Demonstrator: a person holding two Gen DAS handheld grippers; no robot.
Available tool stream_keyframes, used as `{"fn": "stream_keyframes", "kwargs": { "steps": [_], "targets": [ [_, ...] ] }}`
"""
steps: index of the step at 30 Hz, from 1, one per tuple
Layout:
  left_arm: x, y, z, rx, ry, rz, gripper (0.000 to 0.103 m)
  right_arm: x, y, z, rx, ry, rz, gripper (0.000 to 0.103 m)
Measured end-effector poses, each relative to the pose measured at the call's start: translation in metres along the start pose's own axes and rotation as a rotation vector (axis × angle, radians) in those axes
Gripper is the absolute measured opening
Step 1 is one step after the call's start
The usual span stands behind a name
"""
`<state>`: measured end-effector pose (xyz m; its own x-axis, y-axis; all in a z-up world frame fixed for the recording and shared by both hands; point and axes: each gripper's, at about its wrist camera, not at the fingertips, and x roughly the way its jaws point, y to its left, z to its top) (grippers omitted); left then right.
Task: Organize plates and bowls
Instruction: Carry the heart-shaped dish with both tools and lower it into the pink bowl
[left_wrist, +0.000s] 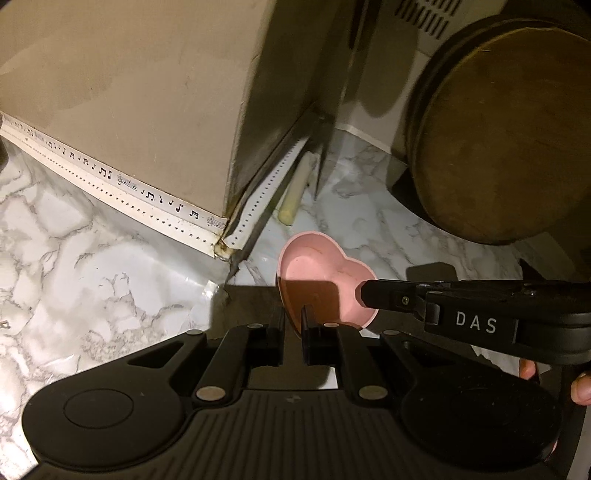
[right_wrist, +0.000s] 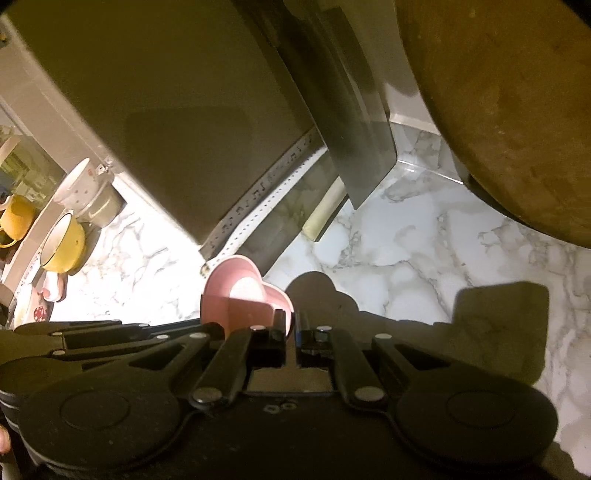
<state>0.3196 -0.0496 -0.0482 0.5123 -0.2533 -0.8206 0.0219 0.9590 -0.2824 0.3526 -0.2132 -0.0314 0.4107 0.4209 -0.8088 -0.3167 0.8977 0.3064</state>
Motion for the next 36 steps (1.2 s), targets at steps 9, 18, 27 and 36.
{"fn": "stream_keyframes", "kwargs": {
  "steps": [9,18,27,36],
  "targets": [
    [-0.035,-0.012,-0.02,0.035,0.006,-0.024,0.008,-0.042,0.019,-0.021,-0.007,-0.022,0.0,0.004],
    [-0.064,-0.017,-0.044,0.06,0.019,-0.055,0.008,-0.071,0.038,-0.049,-0.011,-0.03,-0.008,0.004],
    [-0.076,-0.023,-0.066,0.107,0.062,-0.073,0.008,-0.086,0.044,-0.081,0.009,-0.019,-0.021,0.004],
    [-0.073,-0.025,-0.08,0.143,0.116,-0.066,0.008,-0.083,0.044,-0.108,0.028,0.017,-0.041,0.004]
  ]
}}
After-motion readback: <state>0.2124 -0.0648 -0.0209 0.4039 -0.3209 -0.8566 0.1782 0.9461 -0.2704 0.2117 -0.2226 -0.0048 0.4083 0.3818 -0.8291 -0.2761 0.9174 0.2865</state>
